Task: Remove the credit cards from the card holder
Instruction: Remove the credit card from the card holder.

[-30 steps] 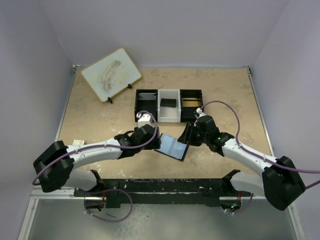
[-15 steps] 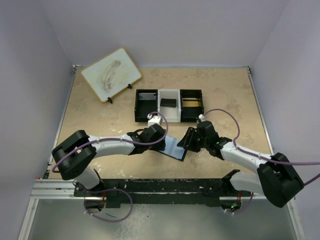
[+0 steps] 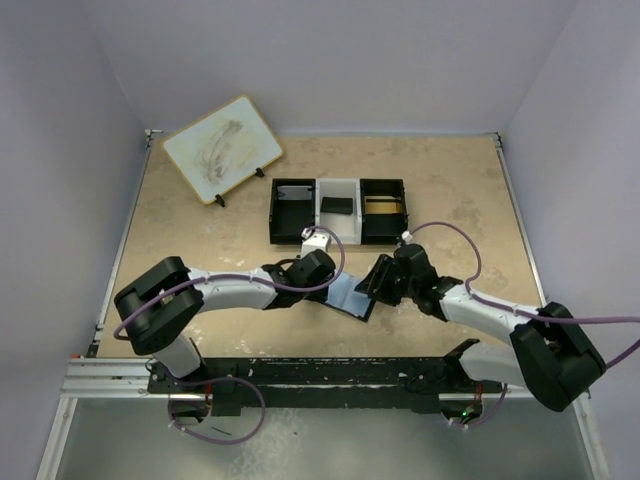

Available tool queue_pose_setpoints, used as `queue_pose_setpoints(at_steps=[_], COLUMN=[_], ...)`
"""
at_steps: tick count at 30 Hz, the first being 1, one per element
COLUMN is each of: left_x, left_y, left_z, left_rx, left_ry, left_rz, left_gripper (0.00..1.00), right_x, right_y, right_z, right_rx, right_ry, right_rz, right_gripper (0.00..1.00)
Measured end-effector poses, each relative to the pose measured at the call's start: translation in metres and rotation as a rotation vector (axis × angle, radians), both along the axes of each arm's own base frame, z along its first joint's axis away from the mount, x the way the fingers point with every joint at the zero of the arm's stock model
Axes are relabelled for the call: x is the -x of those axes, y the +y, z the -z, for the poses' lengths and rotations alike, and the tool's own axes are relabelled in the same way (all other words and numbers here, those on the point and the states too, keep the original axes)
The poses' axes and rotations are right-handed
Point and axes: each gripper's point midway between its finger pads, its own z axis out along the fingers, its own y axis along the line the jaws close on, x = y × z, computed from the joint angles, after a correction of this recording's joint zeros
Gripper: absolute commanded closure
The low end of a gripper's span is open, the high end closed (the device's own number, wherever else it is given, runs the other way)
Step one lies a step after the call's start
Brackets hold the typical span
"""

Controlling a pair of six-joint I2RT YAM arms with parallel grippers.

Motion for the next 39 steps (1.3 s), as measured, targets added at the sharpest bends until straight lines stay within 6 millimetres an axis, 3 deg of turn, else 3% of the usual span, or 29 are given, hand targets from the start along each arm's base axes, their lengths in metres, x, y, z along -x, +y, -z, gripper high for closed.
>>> queue_pose_setpoints(at_steps=[7, 24, 29, 33, 39], left_x=[0.004, 0.003, 0.004, 0.006, 0.007], left_y=[-0.015, -0.012, -0.012, -0.013, -0.012], left_z=[0.000, 0.001, 0.001, 0.002, 0.001], left_rx=[0.006, 0.001, -0.001, -0.007, -0.016], left_ry=[-0.010, -0.009, -0.009, -0.011, -0.022], left_rz=[0.014, -0.030, -0.026, -0.022, -0.023], left_gripper=[0.69, 0.78, 0.81, 0.83, 0.85], right_x=[0.006, 0.023, 0.019, 0.016, 0.011], right_y=[-0.015, -0.032, -0.027, -0.024, -0.022], right_z=[-0.002, 0.001, 0.005, 0.007, 0.003], right_rx=[0.051, 0.121, 0.114, 0.109, 0.114], right_ry=[0.001, 0.058, 0.058, 0.051, 0.030], right_rz=[0.031, 0.043, 0.033, 0.021, 0.003], right_gripper=[0.48, 0.49, 0.54, 0.71, 0.79])
